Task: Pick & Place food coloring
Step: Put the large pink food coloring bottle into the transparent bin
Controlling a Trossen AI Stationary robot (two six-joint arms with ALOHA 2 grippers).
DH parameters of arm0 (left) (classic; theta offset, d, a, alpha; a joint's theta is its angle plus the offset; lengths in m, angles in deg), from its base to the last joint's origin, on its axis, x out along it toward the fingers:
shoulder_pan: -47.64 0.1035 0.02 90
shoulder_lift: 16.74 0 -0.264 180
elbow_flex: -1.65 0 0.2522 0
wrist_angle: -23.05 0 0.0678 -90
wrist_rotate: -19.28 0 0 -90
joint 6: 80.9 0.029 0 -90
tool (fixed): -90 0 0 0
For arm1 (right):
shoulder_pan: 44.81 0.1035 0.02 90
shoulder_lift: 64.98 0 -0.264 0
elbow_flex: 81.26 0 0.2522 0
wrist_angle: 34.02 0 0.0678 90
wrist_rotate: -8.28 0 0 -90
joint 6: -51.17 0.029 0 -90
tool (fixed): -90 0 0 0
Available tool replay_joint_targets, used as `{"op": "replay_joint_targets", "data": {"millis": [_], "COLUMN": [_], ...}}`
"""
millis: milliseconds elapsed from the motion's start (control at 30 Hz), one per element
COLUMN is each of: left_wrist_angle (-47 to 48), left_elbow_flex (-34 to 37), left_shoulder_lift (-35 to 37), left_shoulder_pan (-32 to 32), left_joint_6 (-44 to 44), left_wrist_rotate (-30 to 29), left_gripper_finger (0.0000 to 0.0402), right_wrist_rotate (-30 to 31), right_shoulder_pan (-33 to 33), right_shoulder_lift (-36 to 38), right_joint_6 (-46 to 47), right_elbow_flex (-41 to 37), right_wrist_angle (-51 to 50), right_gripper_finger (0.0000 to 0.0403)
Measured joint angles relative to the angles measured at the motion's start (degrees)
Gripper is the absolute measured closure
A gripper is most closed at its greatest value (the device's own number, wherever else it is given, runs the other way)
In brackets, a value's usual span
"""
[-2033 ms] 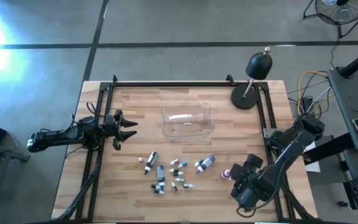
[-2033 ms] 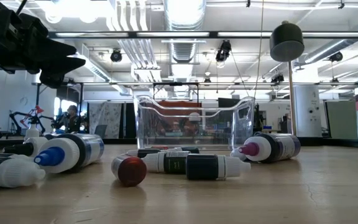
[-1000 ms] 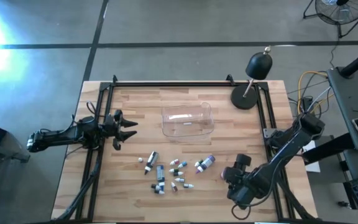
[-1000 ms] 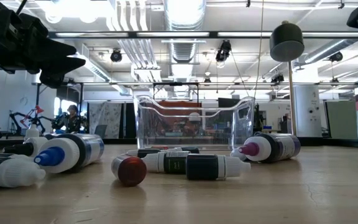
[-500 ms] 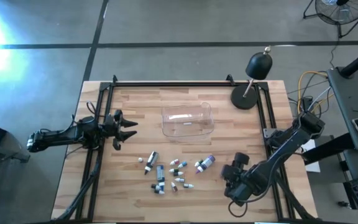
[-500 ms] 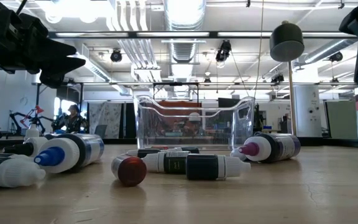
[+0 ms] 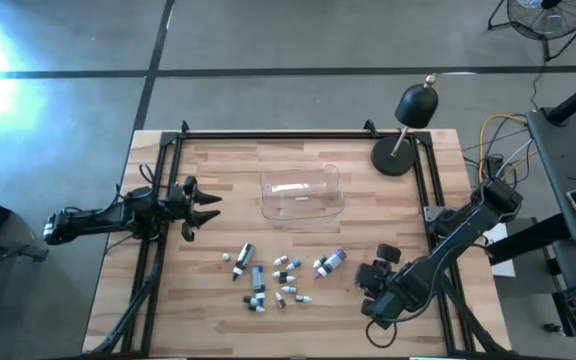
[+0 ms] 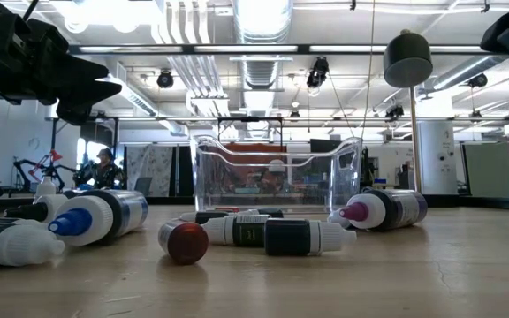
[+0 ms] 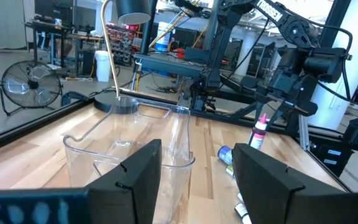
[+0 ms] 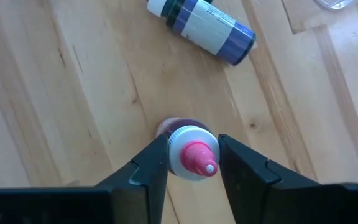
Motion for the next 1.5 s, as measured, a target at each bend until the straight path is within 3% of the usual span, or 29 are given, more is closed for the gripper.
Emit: {"op": "replay_joint_targets", "data": {"millis": [767, 1000, 1267, 1500], "left_wrist_angle": [0.00, 0.00, 0.00, 0.00], "left_elbow_flex": [-0.02, 0.00, 0.00, -0.01], "left_shoulder_lift": [0.00, 0.00, 0.02, 0.02], "left_shoulder_pan": [0.01, -0.01, 0.01, 0.00], "left_joint_6": [0.00, -0.01, -0.01, 0.01], "left_wrist_rotate": [0.00, 0.00, 0.02, 0.00], "left_gripper_finger": [0.0229, 0.0229, 0.0229, 0.0229], "right_wrist_rotate": [-1.05, 6.64, 10.23, 21.49], "right_shoulder_pan": [-2.86, -6.10, -12.32, -21.30], "right_shoulder_lift": [0.22, 1.90, 5.52, 11.61], "right_joint_6": [1.46, 8.56, -3.29, -8.00], "right_elbow_flex": [0.63, 0.65, 0.61, 4.72], "right_wrist_angle": [-3.84, -5.41, -9.26, -6.68], "right_gripper_finger": [0.0284, 0.0284, 0.0284, 0.0285]}}
